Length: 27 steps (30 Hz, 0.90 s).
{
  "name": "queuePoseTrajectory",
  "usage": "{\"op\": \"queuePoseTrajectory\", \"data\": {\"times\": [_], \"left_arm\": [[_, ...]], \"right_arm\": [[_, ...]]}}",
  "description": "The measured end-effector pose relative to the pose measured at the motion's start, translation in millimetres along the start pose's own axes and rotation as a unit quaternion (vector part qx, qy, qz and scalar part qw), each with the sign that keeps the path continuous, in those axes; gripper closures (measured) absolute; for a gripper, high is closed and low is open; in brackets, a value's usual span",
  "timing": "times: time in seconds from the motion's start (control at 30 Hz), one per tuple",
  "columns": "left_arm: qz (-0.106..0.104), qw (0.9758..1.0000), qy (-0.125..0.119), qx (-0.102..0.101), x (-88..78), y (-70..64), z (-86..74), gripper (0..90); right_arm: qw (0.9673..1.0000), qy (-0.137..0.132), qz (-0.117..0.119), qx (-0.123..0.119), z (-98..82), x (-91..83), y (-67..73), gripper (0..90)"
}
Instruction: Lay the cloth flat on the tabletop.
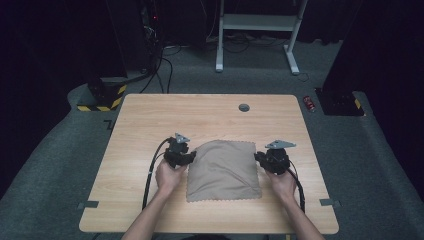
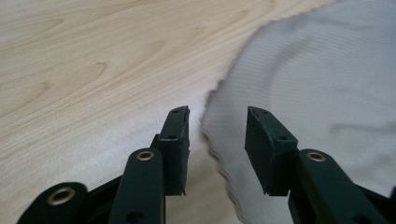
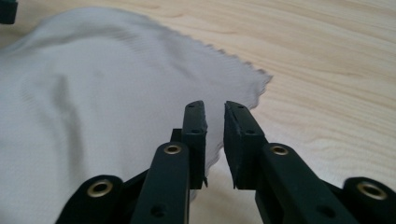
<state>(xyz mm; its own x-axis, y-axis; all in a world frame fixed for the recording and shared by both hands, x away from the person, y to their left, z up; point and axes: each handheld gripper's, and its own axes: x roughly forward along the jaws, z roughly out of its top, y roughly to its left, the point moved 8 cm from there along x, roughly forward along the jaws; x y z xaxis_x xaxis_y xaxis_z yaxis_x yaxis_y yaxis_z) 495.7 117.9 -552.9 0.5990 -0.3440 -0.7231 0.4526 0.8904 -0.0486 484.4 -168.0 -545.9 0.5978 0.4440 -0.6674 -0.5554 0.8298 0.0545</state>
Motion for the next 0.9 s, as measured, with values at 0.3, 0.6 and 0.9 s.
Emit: {"op": "queuePoseTrajectory", "data": {"times": [0.3,0.6,0.9], "left_arm": [[-0.025,0.9988,0.009,-0.042,25.7,9.5,4.5,56.4],[-0.033,0.9994,0.009,-0.007,28.0,-0.7,3.8,82.0],[-0.055,0.9962,-0.047,0.05,4.5,-27.9,19.9,89.5]], "right_arm": [[0.9991,0.03,-0.027,0.014,-2.8,28.6,-6.9,70.9],[0.999,0.024,-0.037,-0.005,-7.3,33.8,-3.6,68.7],[0.9993,0.01,-0.035,-0.006,-9.0,33.6,-3.4,69.4]]}}
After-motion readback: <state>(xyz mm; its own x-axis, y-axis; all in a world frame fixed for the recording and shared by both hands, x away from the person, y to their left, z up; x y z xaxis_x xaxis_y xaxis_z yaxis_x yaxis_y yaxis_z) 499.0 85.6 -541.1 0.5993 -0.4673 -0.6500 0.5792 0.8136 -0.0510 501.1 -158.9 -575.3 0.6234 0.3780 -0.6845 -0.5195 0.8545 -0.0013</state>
